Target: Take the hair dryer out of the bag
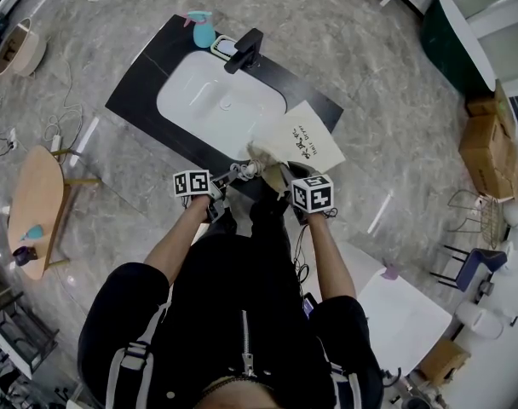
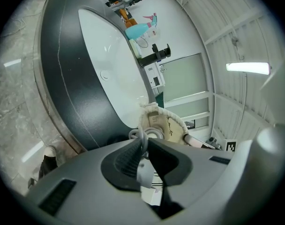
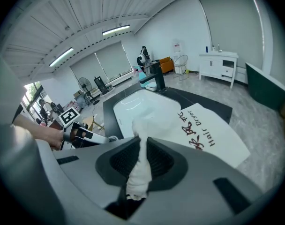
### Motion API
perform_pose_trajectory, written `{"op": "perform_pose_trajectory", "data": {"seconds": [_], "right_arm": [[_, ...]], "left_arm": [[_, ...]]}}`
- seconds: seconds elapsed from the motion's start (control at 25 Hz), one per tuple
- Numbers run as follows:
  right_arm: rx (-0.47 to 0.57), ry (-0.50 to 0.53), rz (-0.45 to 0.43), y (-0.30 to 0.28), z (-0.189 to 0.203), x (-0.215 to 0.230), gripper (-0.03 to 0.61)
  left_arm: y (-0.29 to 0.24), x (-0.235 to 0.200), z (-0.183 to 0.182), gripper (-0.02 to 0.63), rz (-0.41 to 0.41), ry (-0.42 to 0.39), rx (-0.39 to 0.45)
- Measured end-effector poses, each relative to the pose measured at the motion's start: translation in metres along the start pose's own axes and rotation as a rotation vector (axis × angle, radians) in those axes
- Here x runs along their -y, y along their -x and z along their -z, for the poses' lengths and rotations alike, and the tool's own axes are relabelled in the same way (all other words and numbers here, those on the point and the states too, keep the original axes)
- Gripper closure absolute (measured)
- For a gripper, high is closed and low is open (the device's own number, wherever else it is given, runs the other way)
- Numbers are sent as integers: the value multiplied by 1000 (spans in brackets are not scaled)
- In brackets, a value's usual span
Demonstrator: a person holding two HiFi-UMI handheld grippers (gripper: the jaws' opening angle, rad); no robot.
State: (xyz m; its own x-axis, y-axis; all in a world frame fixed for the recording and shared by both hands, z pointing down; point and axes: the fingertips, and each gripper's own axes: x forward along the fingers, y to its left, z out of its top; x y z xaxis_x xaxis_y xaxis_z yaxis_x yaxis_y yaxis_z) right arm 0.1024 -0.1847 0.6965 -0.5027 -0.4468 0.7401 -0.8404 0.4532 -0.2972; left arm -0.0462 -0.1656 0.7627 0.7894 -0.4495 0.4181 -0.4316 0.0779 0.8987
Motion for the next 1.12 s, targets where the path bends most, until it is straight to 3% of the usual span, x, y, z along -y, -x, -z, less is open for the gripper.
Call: {"op": "perform_pose_trajectory", "data": {"seconds": [0.64,0.96,1.12], "right_arm": [[3,-11,-10,-1,2,0,522],[7,-19,-14,-1,3,1,522],[11,-20,-15,-1,2,0,522]], "left_arm": [[18,-13,-2,549,-13,-1,6],[29,-11,-10,535,-40,-169,-15],[40,-3,-19,439,-43,-300,-42]]}}
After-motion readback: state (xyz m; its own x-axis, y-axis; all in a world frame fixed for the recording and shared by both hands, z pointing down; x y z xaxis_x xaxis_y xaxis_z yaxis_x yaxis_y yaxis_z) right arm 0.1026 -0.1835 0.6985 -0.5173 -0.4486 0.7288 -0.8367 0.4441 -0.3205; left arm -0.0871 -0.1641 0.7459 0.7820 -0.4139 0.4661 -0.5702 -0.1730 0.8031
